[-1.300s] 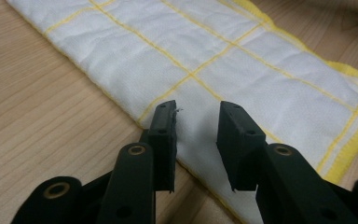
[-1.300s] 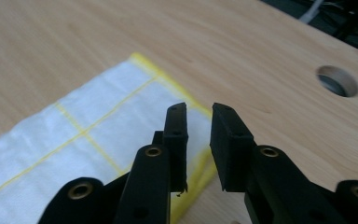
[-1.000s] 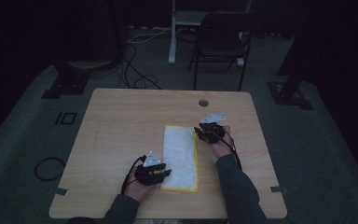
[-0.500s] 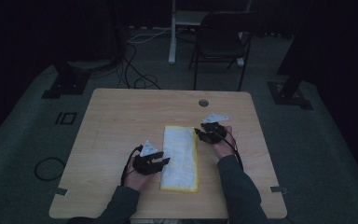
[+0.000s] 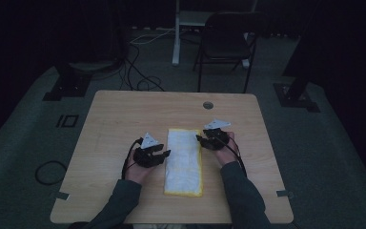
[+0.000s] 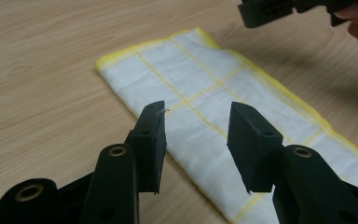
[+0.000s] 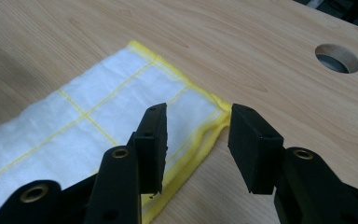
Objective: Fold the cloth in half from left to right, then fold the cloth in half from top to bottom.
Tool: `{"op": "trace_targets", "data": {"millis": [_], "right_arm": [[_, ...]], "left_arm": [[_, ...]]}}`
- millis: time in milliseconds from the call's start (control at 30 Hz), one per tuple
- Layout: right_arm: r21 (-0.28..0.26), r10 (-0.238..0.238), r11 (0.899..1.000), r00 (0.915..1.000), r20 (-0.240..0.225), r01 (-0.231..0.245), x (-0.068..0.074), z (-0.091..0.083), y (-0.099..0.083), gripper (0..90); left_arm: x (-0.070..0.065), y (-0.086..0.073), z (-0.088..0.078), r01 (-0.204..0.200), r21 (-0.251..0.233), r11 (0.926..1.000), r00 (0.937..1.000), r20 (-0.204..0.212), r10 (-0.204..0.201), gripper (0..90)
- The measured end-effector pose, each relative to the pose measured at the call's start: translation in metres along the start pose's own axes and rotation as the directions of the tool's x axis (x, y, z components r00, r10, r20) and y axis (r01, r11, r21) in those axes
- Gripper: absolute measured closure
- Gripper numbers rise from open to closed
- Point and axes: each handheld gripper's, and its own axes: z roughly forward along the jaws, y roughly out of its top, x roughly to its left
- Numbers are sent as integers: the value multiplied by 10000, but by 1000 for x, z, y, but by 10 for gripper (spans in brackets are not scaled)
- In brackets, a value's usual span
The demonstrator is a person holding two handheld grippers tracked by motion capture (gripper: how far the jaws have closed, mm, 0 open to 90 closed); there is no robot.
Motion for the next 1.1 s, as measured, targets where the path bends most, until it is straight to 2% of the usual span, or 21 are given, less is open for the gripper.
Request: {"op": "trace_targets", "data": {"millis": [300, 367, 633, 967, 1100], "right_arm": [[29, 92, 10000, 10000, 29, -92, -2, 0, -2, 569], [121, 50, 9999, 10000, 40, -51, -1, 1, -2, 567], [279, 49, 9996, 10000, -38, -48, 1, 4, 0, 560], [259, 184, 9995, 9998, 74, -186, 4, 10, 8, 493], [351, 335, 9988, 9993, 162, -341, 2, 17, 8, 472]], "left_arm": [[16, 9, 12, 25, 52, 10000, 9992, -397, -23, 570], [21, 13, 17, -61, 37, 10000, 9977, -668, 63, 547], [30, 21, 31, -113, 97, 9999, 9957, -921, 122, 544], [41, 25, 52, 230, 161, 9996, 9925, -1203, -209, 532], [44, 28, 62, 413, 341, 9986, 9901, -1352, -363, 529]]}}
